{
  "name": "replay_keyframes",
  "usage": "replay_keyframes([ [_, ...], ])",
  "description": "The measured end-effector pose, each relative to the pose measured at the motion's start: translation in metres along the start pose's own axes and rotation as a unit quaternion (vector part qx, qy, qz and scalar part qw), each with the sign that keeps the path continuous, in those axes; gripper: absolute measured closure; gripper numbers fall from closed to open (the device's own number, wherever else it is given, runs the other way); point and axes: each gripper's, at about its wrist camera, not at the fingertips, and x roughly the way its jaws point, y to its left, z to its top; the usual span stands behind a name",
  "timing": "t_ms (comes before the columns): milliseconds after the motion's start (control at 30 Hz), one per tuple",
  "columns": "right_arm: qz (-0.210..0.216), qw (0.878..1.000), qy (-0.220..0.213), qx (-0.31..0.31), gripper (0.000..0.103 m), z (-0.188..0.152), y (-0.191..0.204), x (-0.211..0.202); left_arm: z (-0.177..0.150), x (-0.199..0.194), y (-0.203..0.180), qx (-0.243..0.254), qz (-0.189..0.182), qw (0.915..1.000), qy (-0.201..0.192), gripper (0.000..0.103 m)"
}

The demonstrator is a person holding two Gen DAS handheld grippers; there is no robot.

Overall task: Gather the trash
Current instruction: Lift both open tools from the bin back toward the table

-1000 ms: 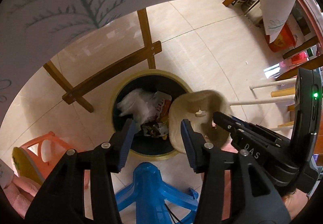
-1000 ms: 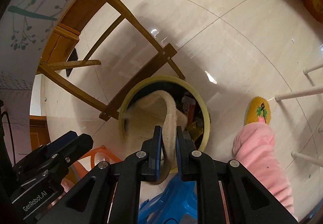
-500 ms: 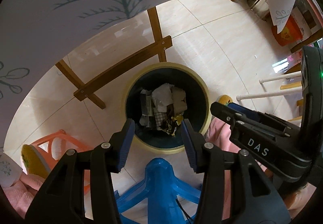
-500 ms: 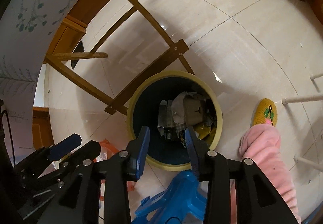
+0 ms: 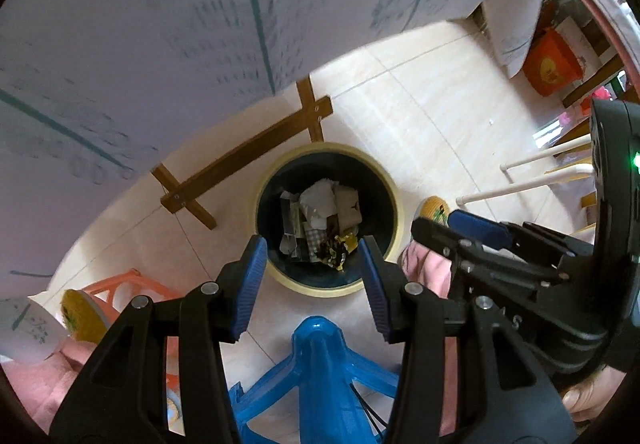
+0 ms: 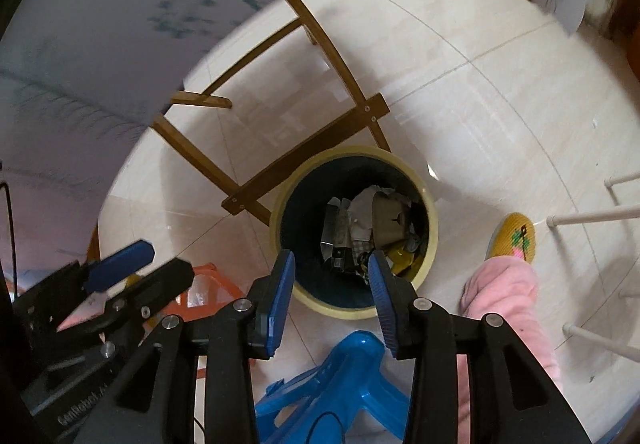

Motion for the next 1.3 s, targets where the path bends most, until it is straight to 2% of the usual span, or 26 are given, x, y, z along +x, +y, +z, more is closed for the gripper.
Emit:
replay_keyframes([
  [300, -0.012, 0.998, -0.049, -0.025, 0.051, -0.017, 0.021, -0.083, 0.000, -0.080, -0.007, 0.006, -0.020, 0.9988, -0.043, 0.059],
  [533, -0.014, 0.993, -0.100, -0.057, 0.048, -0.017, 0.049, -0.155, 0.007, -0.150, 0.009, -0.020, -0.039, 0.9964, -0.073, 0.059],
  [733, -0.014, 0.983, -0.153, -0.099, 0.047, -0.004, 0.081, -0.216, 0.028, -0.210, 0.029, -0.042, -0.050, 0.9915, -0.112, 0.059],
  [900, -0.005, 0.971, -0.192, -0.144, 0.043, 0.024, 0.116, -0.265, 0.056, -0.259, 0.050, -0.031, -0.037, 0.9877, -0.149, 0.058],
  [1067, 0.001, 0.963, -0.203, -0.179, 0.039, 0.065, 0.153, -0.294, 0.096, -0.301, 0.081, -0.029, -0.023, 0.9850, -0.168, 0.051],
  [1200, 0.009, 0.960, -0.199, -0.199, 0.038, 0.112, 0.179, -0.316, 0.136, -0.322, 0.111, -0.037, -0.029, 0.9858, -0.162, 0.049],
  [1300, 0.020, 0.959, -0.200, -0.199, 0.032, 0.157, 0.196, -0.328, 0.177, -0.334, 0.139, -0.047, -0.025, 0.9856, -0.161, 0.048],
])
